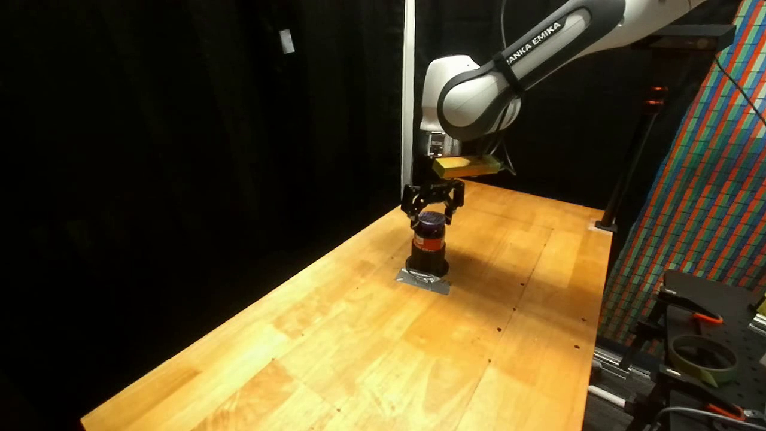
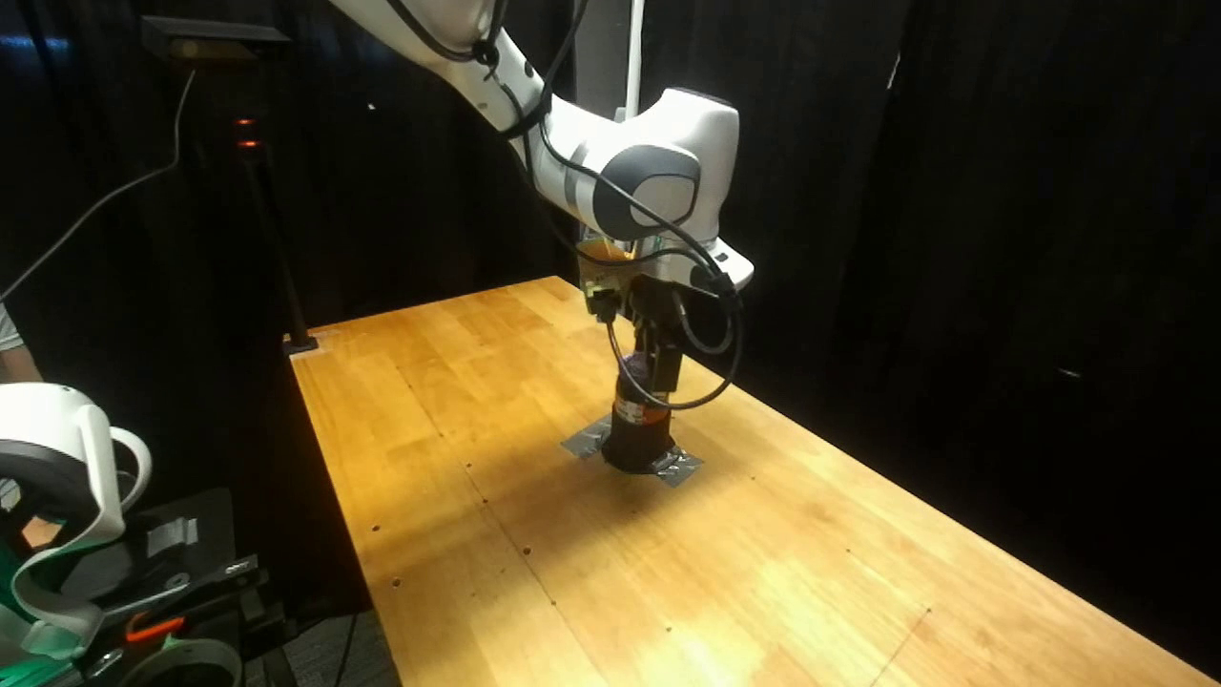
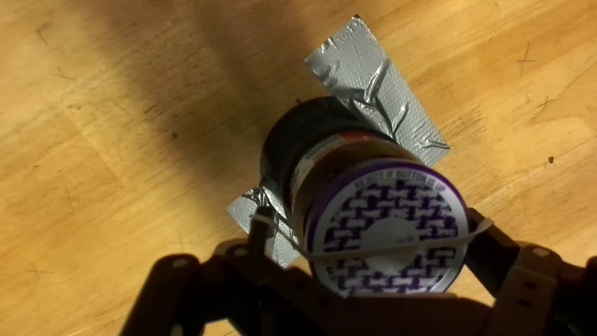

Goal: Put the elastic around the bottle

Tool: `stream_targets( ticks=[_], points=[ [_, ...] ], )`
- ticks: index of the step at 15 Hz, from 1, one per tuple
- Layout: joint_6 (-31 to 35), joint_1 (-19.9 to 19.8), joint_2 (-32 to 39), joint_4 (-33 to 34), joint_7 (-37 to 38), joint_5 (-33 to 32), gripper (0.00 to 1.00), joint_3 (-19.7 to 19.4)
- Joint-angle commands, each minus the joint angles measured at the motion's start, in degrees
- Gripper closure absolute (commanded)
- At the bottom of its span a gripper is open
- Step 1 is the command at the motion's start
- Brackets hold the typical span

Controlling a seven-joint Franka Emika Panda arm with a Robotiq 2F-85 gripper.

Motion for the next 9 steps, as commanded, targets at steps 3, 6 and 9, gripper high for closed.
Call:
stream_targets(
  ticks=[3,6,9],
  points=[
    [2.8,0.1,-8.3,-10.5,-2.1,2.0,0.00,0.7],
    [4.1,0.1,-10.4,-13.9,-2.8,2.4,0.00,1.3],
    [5.5,0.0,-11.4,-16.6,-3.7,3.0,0.00,2.0]
  ],
)
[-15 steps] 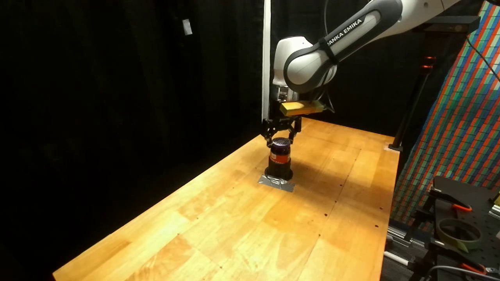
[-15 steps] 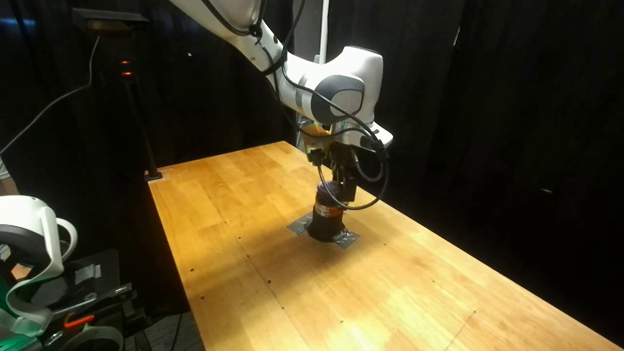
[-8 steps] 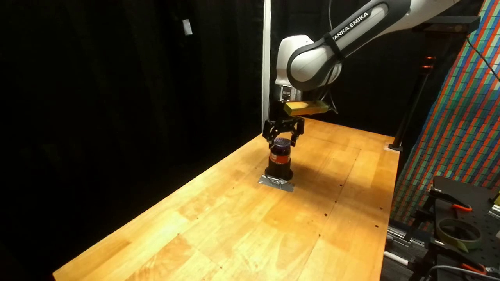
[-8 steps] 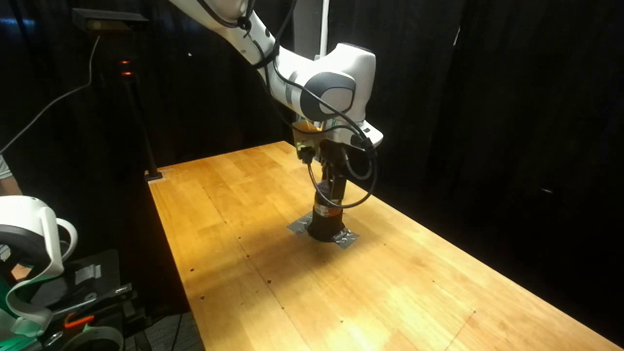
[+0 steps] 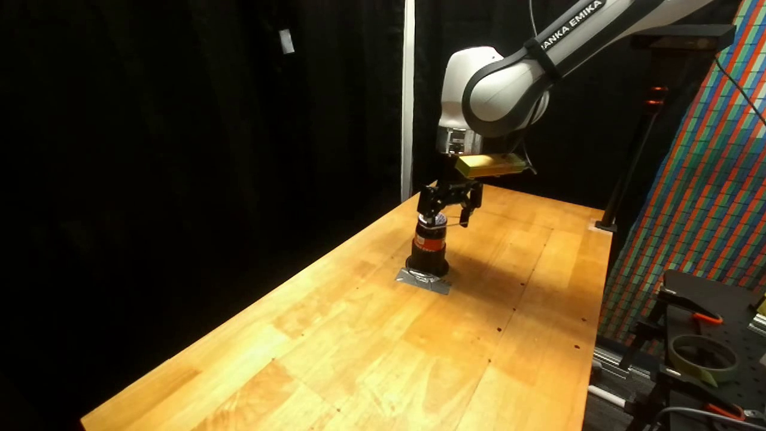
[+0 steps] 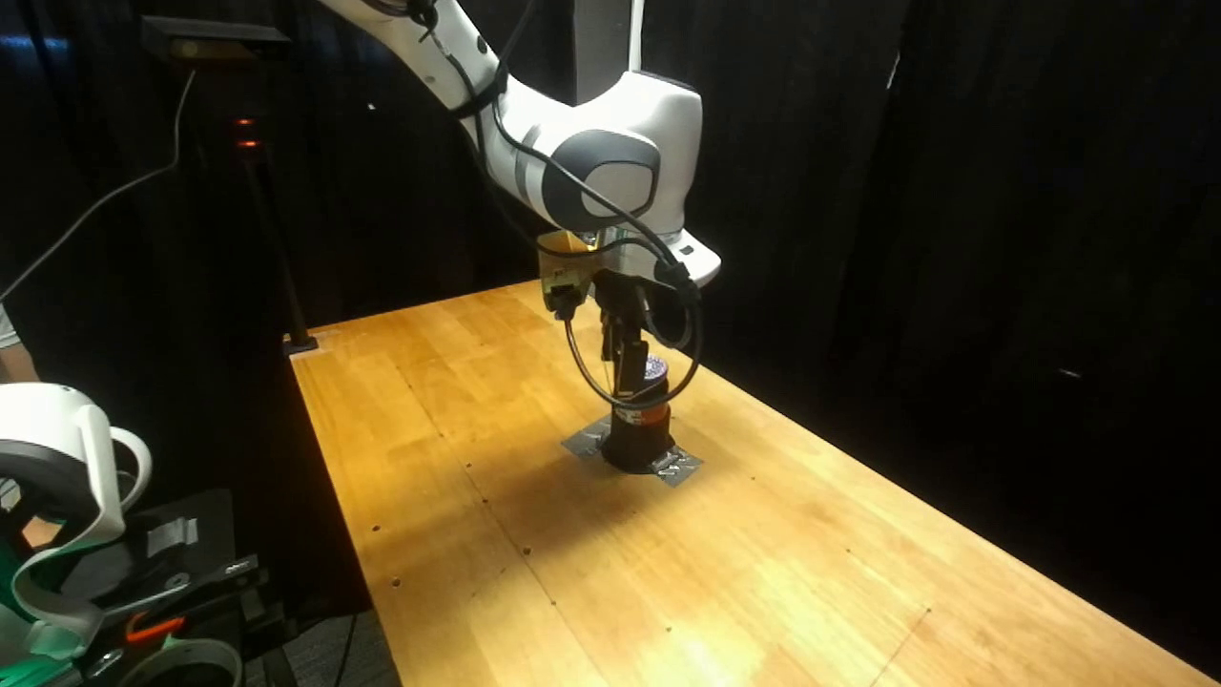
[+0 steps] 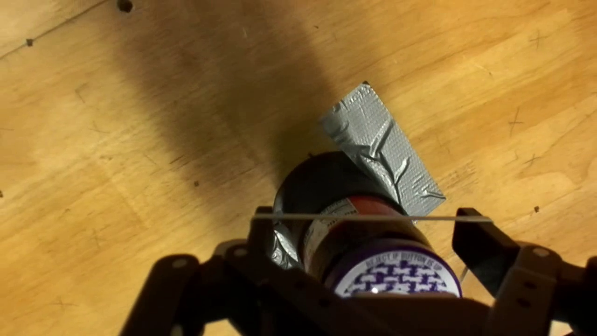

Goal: Put the elastic around the bottle

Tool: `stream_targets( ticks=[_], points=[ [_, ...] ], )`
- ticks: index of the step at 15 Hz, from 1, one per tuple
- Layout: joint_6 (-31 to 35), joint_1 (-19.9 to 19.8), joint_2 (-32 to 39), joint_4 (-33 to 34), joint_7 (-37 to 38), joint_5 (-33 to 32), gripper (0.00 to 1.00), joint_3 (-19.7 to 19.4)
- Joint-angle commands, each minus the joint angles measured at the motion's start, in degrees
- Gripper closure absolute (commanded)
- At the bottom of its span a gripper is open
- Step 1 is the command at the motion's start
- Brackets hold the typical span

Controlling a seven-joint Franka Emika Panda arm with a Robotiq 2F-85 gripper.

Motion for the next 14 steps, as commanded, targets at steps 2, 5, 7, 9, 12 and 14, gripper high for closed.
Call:
stream_targets(
  ticks=[2,5,7,9,12,14],
  points=[
    [2.9,0.0,-3.6,-6.4,-2.7,3.0,0.00,1.5],
    [6.6,0.8,-3.6,-8.2,-1.8,2.5,0.00,1.3],
    [10.2,1.8,-4.0,-9.9,-0.5,1.1,0.26,0.5],
    [14.1,2.8,-4.5,-12.1,0.7,0.0,0.30,-0.2],
    [18.8,4.3,-6.3,-16.0,2.1,-1.7,0.55,-1.3],
    [22.1,5.5,-7.5,-18.8,3.3,-3.0,0.70,-2.3]
  ],
)
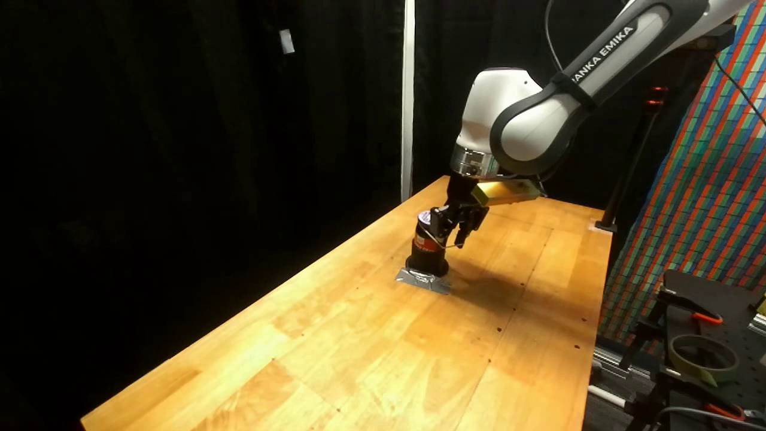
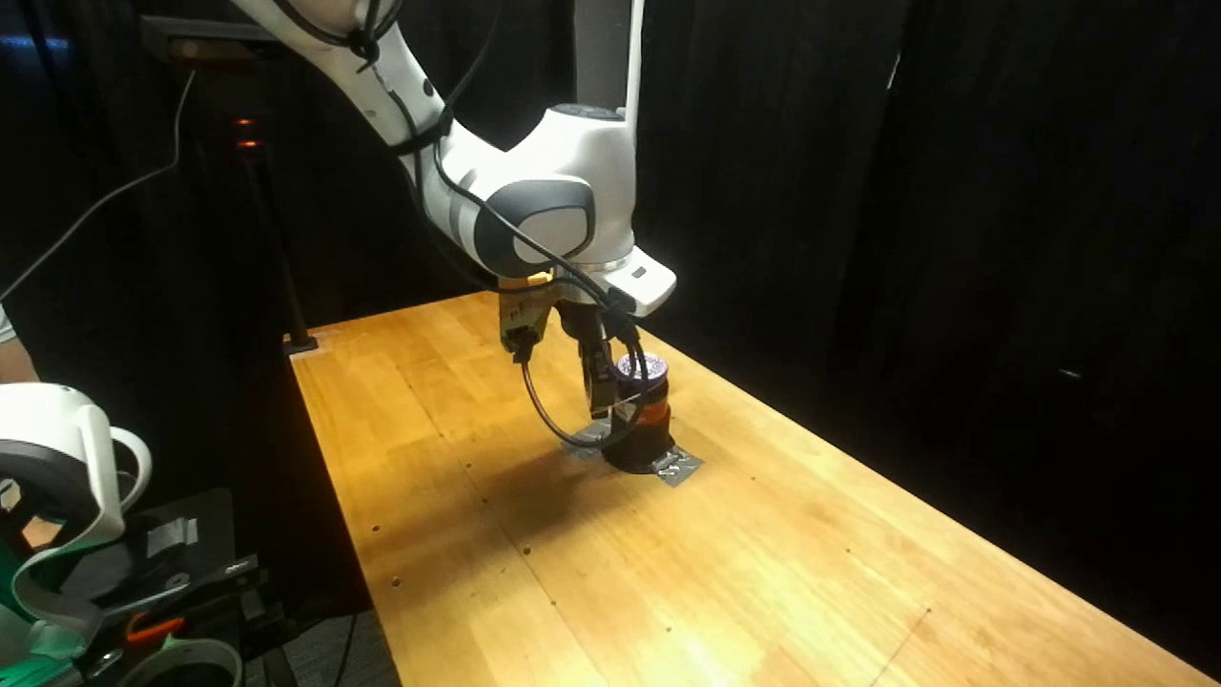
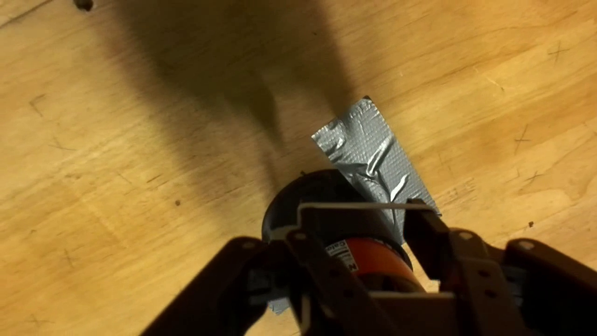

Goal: Put the elastic around the bottle

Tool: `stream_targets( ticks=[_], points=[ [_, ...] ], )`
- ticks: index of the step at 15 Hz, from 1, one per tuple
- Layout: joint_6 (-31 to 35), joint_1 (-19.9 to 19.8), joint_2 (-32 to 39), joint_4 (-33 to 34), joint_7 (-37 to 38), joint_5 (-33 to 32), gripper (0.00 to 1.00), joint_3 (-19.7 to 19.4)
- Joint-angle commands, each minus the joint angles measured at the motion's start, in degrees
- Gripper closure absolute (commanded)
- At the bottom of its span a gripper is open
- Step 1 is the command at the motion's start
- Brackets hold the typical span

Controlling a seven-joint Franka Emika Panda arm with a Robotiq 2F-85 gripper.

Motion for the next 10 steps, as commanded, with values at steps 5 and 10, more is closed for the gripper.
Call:
stream_targets(
  ticks=[5,10],
  points=[
    [16.4,8.7,-6.8,-13.1,12.3,-11.0,0.93,-8.9],
    [30.5,20.2,-5.8,-16.7,25.1,-20.5,0.88,-22.9]
  ],
)
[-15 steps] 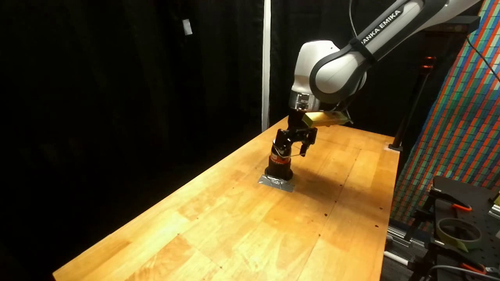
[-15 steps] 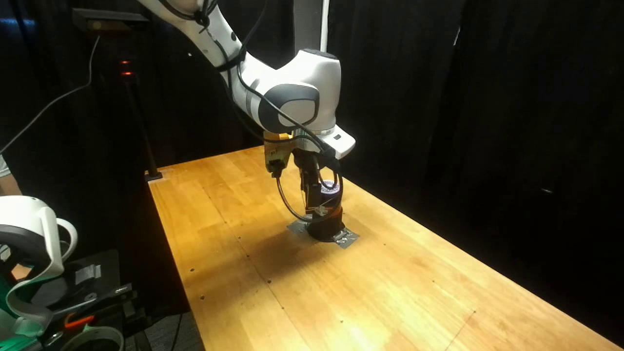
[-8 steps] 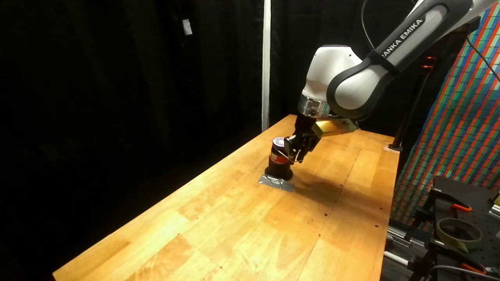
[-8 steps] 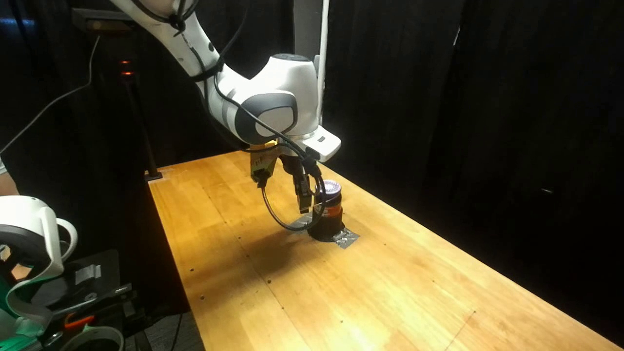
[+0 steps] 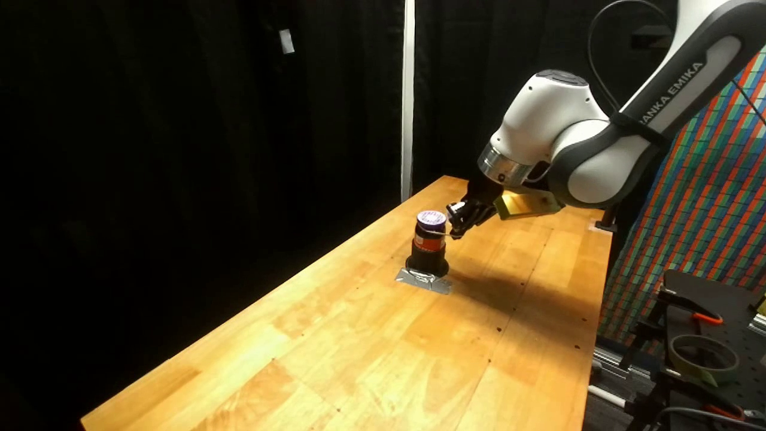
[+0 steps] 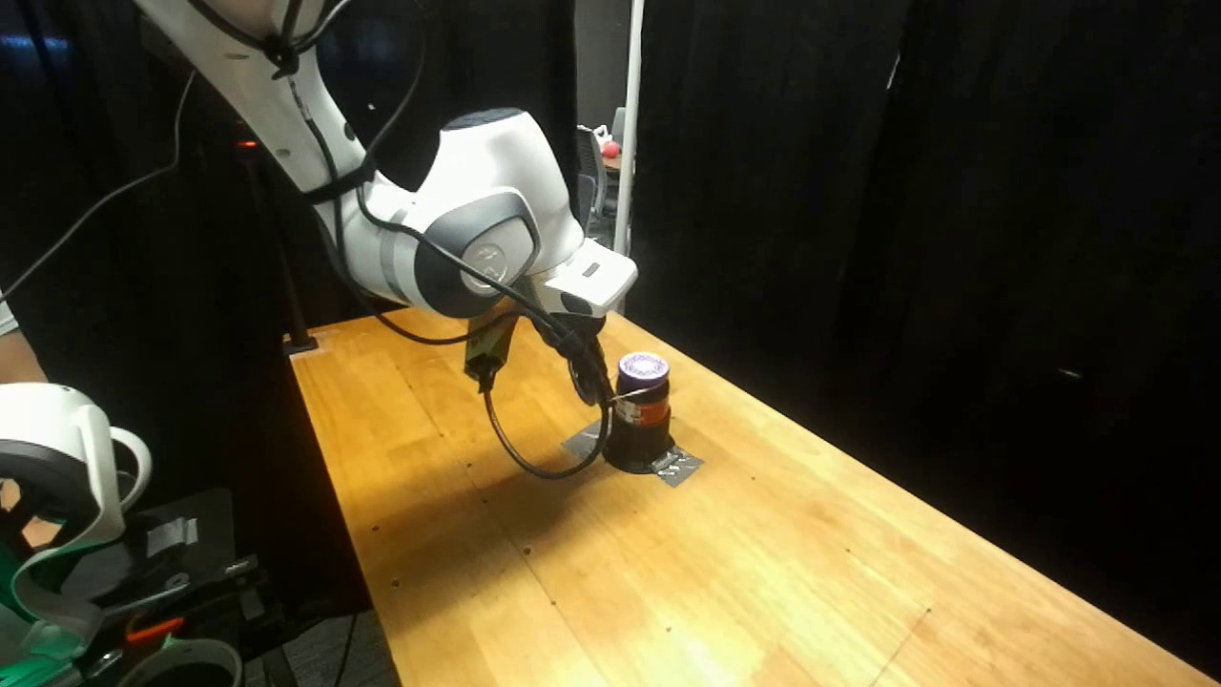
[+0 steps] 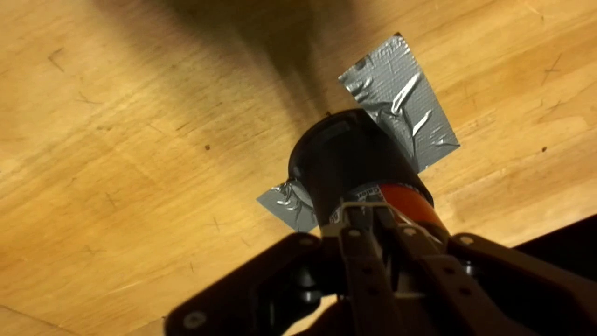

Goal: Put the elastic around the bottle

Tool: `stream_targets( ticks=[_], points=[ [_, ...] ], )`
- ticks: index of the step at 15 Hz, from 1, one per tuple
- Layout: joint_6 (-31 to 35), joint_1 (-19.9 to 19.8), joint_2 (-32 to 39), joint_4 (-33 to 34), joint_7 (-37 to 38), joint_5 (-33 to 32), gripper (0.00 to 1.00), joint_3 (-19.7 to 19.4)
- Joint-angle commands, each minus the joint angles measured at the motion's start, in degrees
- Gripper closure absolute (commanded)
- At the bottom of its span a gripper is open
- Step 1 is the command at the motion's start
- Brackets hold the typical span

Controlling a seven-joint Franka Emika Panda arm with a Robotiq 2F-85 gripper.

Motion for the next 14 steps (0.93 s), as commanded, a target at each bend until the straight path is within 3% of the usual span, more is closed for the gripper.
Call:
stream_targets(
  ticks=[1,3,6,11,12,13,14],
  points=[
    [10.1,10.7,-0.2,-3.5,9.1,-5.4,0.88,-12.4],
    [15.0,17.3,1.5,-4.2,10.8,-4.6,0.89,-19.7],
    [20.7,23.6,3.6,-5.6,10.7,-1.0,0.90,-25.3],
    [29.2,28.4,5.9,-8.1,10.3,4.4,0.89,-27.2],
    [29.7,28.3,5.8,-8.3,10.5,5.0,0.63,-26.5],
    [26.2,26.7,5.4,-7.1,9.8,3.3,0.63,-25.5],
    [26.3,26.9,5.6,-7.2,9.8,3.5,0.83,-25.4]
  ],
)
